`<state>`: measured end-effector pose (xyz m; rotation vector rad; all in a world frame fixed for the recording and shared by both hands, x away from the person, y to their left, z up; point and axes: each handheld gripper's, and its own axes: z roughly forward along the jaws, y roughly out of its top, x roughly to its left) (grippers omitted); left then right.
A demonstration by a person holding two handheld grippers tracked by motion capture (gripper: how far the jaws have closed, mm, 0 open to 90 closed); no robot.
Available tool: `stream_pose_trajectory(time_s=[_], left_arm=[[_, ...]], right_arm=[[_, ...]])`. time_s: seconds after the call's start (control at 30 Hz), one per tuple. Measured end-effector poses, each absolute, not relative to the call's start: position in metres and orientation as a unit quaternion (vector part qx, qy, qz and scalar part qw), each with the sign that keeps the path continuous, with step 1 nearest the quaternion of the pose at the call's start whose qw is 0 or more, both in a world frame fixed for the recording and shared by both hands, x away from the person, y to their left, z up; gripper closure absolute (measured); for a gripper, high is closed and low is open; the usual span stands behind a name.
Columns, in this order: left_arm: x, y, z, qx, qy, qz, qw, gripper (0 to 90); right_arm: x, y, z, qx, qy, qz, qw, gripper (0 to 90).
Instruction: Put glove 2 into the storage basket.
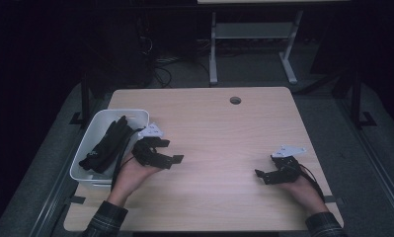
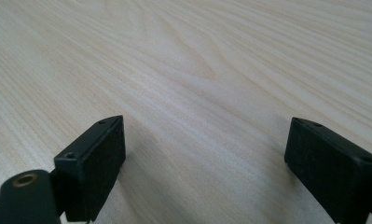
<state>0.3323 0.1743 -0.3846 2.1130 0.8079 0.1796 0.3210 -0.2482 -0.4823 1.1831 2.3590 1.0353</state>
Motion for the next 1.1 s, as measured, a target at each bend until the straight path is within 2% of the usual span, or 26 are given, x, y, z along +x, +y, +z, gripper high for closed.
stream_pose_trajectory(time_s=[0.23, 0.33, 0.73, 1.1], left_arm=[[0.325, 0.151, -0.412, 0.853, 0.308, 0.066, 0.415, 17.9], [0.324, 0.145, -0.426, 0.866, 0.300, 0.067, 0.394, 17.8], [0.327, 0.136, -0.468, 0.883, 0.306, 0.074, 0.347, 17.5], [0.322, 0.133, -0.471, 0.890, 0.286, 0.110, 0.337, 15.3]], right_arm=[[0.321, -0.248, -0.482, 0.412, 0.823, 0.361, 0.152, 12.0], [0.321, -0.248, -0.482, 0.411, 0.823, 0.361, 0.153, 11.9], [0.320, -0.248, -0.482, 0.406, 0.827, 0.358, 0.153, 11.8], [0.321, -0.249, -0.482, 0.403, 0.827, 0.359, 0.155, 11.7]])
